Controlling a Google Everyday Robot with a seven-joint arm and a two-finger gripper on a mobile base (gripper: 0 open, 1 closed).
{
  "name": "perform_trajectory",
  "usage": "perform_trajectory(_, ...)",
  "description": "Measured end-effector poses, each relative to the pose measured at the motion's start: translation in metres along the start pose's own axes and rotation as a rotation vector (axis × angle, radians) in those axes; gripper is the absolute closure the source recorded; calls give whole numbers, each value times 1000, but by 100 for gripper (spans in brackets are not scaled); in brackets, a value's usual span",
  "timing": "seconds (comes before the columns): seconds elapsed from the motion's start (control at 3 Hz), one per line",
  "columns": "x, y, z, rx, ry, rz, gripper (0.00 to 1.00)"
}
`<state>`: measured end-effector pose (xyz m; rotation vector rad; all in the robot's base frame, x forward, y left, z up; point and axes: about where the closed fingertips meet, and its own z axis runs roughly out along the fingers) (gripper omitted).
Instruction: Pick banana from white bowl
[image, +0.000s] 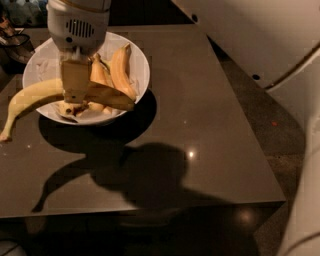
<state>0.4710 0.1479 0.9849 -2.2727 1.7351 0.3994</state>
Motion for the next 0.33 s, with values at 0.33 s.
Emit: perform_trajectory(0.33, -5, -2, -1, 19, -17, -3, 100)
